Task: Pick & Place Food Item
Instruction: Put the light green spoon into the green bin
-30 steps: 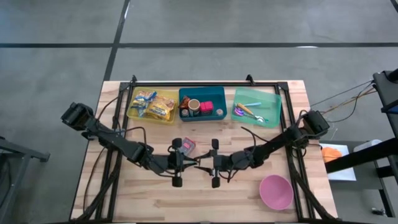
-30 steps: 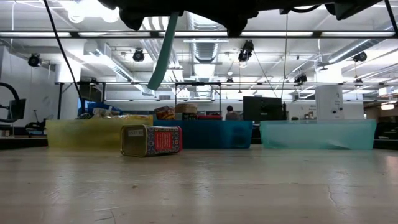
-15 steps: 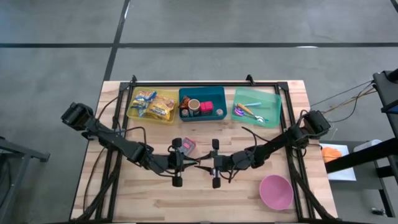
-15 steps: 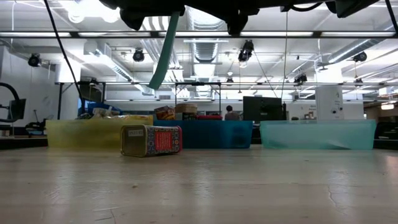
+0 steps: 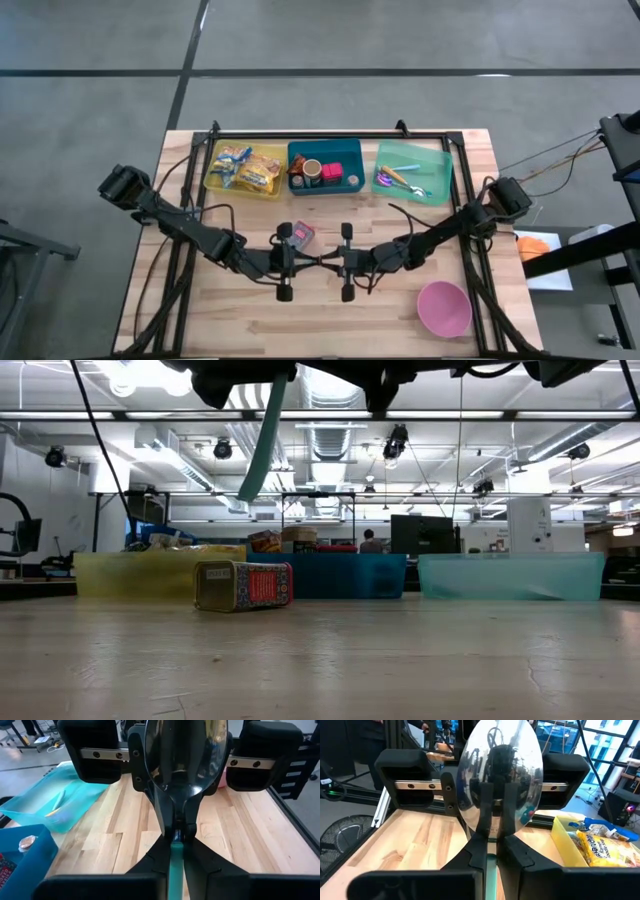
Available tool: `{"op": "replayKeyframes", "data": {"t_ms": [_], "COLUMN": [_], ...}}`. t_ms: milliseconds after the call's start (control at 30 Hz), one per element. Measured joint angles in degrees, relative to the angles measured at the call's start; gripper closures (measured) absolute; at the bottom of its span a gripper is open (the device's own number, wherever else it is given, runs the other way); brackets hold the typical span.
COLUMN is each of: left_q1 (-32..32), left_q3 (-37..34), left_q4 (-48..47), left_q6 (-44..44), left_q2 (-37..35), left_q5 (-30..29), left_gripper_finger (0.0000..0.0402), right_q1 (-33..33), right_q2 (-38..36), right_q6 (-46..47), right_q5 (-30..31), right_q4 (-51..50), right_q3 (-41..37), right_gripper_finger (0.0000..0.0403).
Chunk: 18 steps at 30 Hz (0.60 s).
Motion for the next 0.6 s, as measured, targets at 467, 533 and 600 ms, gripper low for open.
{"op": "replayKeyframes", "data": {"t_ms": [467,533,600], "left_q1": [0.1,0.1,0.1], "left_q3": [0.0,0.0,0.0], "left_q4": [1.7,1.7,1.6], "left_q6": [-2.4,-2.4,-2.6], "left_q2": [0.0,-0.1,-0.2], "left_q5": [-0.4,-0.4,-0.2], "left_gripper_finger": [0.0188,0.0172,0.0159], "right_q1": [0.0,-0.1,-0.2], "right_q2": [-3.7,-4.0,-4.3], "right_q6": [4.2,5.2,5.7], "right_q5": [1.8,3.3,4.8], "right_q4": [-8.3,-9.7,-10.8], "right_q3": [0.0,0.0,0.0], "right_gripper_finger": [0.0385,0.0385,0.0385]}}
